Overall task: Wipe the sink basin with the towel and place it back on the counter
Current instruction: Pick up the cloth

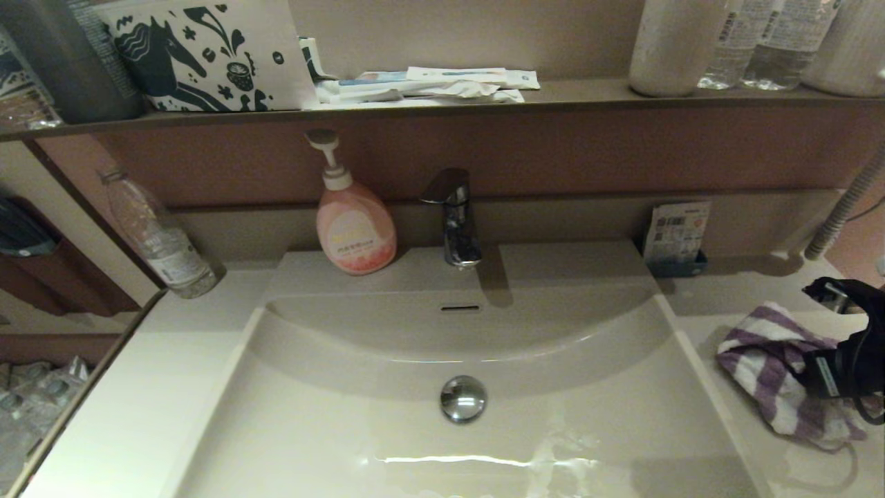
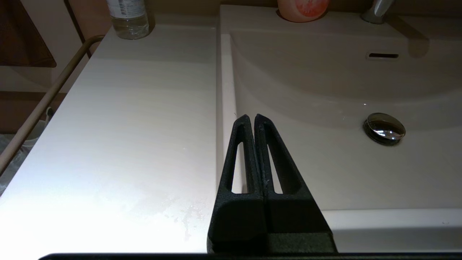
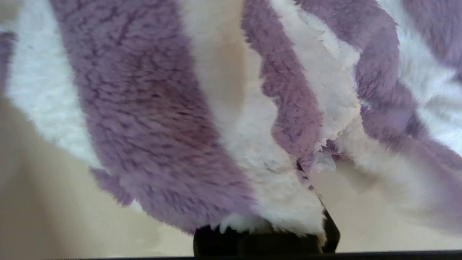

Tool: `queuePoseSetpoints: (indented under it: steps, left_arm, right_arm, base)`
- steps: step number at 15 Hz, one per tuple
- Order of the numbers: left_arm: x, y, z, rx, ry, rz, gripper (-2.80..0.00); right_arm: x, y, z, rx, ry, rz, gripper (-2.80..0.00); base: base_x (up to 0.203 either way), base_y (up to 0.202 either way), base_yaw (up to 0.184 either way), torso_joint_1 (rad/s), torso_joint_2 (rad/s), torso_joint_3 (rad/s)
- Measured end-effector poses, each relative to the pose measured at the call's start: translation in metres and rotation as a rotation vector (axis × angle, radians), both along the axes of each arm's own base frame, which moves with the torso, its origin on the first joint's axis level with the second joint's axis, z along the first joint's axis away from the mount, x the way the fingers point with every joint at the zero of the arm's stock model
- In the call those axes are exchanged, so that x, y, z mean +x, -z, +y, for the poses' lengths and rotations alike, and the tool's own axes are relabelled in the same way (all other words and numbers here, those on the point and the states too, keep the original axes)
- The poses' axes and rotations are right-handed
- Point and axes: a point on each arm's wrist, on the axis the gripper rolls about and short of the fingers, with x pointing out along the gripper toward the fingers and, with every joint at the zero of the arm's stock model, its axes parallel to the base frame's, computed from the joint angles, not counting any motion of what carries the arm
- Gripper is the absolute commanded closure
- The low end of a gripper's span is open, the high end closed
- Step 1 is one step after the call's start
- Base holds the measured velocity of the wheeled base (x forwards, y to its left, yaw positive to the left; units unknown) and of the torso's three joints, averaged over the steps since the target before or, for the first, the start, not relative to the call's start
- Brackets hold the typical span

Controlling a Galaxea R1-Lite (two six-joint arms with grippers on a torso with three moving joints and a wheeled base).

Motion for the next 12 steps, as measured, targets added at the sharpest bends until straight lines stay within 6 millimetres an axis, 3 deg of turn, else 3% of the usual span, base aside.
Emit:
queuePoseSetpoints:
  steps: [3,7,12]
  left_arm:
    - [0.0,0.0,0.0,0.0,0.0,0.0,0.0]
    - [0.0,0.0,0.0,0.0,0.001,0.0,0.0]
    - [0.0,0.0,0.0,0.0,0.001,0.0,0.0]
  right_arm:
    - [-0.013,-0.014,0.002,0.021,0.019,-0.034,0.0]
    - [-0.035,-0.047,0.004,0.002,0.031,-0.118,0.0]
    - [-0.079,-0.118,0.02,0.028,0.001,-0.258,0.0]
  base:
    - [0.0,0.0,0.0,0.0,0.0,0.0]
    - [0.0,0.0,0.0,0.0,0.0,0.0]
    - [0.0,0.0,0.0,0.0,0.0,0.0]
